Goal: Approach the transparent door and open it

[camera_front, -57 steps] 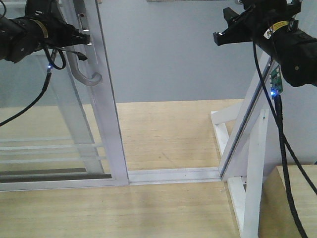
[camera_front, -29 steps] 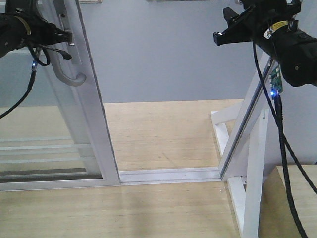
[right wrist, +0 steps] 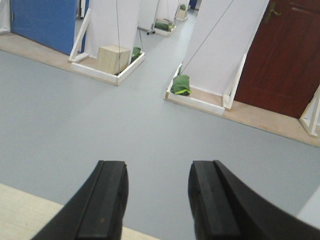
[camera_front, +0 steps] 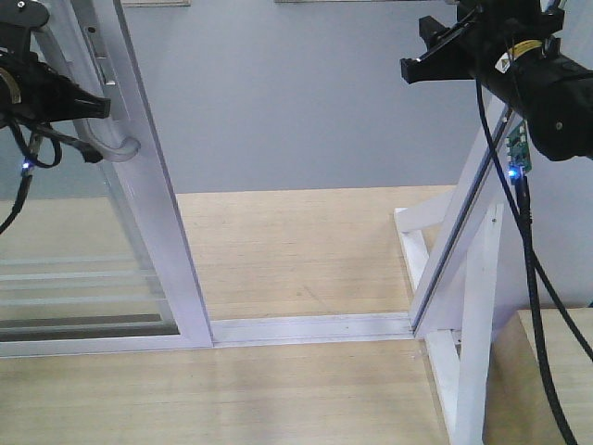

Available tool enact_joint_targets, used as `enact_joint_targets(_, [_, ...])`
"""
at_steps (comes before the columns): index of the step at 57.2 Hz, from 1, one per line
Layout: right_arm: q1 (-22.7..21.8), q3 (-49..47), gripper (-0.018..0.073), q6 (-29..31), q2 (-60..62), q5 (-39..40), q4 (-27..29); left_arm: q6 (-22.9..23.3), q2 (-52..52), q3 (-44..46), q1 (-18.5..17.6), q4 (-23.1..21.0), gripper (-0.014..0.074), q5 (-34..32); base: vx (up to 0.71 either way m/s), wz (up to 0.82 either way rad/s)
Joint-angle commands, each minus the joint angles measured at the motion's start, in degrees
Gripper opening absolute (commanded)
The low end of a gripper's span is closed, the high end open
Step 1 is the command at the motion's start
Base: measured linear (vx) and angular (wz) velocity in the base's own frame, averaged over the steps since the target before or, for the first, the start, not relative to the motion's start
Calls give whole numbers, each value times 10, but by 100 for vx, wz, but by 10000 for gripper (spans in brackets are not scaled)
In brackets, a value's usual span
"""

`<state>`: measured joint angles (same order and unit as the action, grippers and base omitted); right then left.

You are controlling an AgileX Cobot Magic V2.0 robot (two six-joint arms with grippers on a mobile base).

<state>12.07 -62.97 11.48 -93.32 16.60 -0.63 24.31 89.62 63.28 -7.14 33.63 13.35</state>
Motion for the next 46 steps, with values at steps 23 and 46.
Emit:
enact_joint_targets(23, [-2,-17,232,-12,134,-171,-2,1,-204,-170,-1,5,239,-111,0,0])
enact_joint_targets(46, [-1,11,-8,-12,290,-274,24,0,-390,-301,-1,5,-9,-100,0,0])
